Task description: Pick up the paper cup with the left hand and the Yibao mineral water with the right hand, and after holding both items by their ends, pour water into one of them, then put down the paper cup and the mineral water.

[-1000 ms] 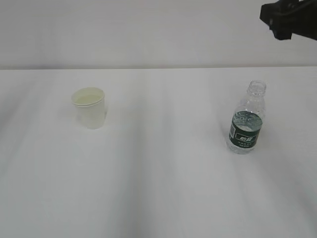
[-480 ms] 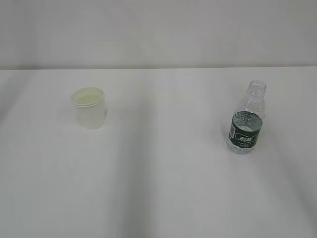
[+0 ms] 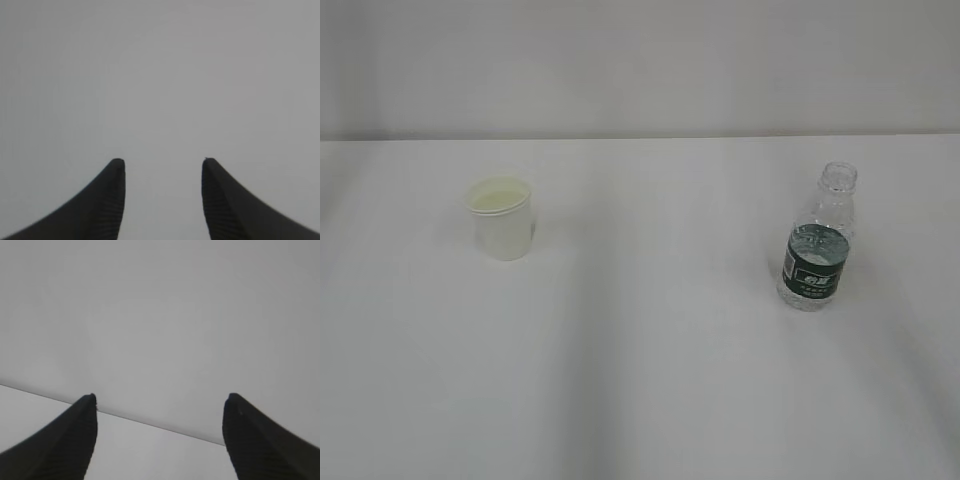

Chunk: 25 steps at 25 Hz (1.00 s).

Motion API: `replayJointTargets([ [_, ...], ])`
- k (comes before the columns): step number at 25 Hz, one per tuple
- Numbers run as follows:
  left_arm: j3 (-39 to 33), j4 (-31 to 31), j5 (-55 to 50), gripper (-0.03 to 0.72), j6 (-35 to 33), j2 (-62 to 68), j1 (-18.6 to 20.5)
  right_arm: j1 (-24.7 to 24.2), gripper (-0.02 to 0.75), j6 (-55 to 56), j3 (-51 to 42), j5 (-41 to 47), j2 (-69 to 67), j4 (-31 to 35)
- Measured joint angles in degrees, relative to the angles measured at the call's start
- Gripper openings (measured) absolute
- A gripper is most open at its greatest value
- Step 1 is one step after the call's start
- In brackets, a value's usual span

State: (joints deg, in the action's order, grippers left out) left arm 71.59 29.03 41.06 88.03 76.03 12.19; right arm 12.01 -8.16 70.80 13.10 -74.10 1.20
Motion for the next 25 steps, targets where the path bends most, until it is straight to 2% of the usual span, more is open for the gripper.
replayJointTargets([
  [5, 1.63, -2.31, -0.14, 0.358, 5.51, 0.0, 0.0, 0.0, 0.591, 1.9, 7.57, 7.83, 0.0, -4.19],
  [9, 1.63, -5.25, -0.46, 0.358, 6.42, -0.24, 0.0, 0.0, 0.591, 9.09, 13.98, 15.23, 0.0, -14.58],
  [13, 1.63, -12.62, -0.5, 0.358, 6.44, -0.64, 0.0, 0.0, 0.591, 14.84, 19.21, 21.17, 0.09, -22.58],
  [17, 1.63, -18.68, -0.5, 0.358, 6.54, -0.64, 0.09, 0.0, 0.591, 16.51, 20.68, 22.56, 1.22, -24.11],
  [25, 1.65, -20.13, -2.35, 0.356, 6.54, -3.06, 0.09, 0.0, 0.591, 22.27, 21.05, 28.24, 5.9, -29.35],
])
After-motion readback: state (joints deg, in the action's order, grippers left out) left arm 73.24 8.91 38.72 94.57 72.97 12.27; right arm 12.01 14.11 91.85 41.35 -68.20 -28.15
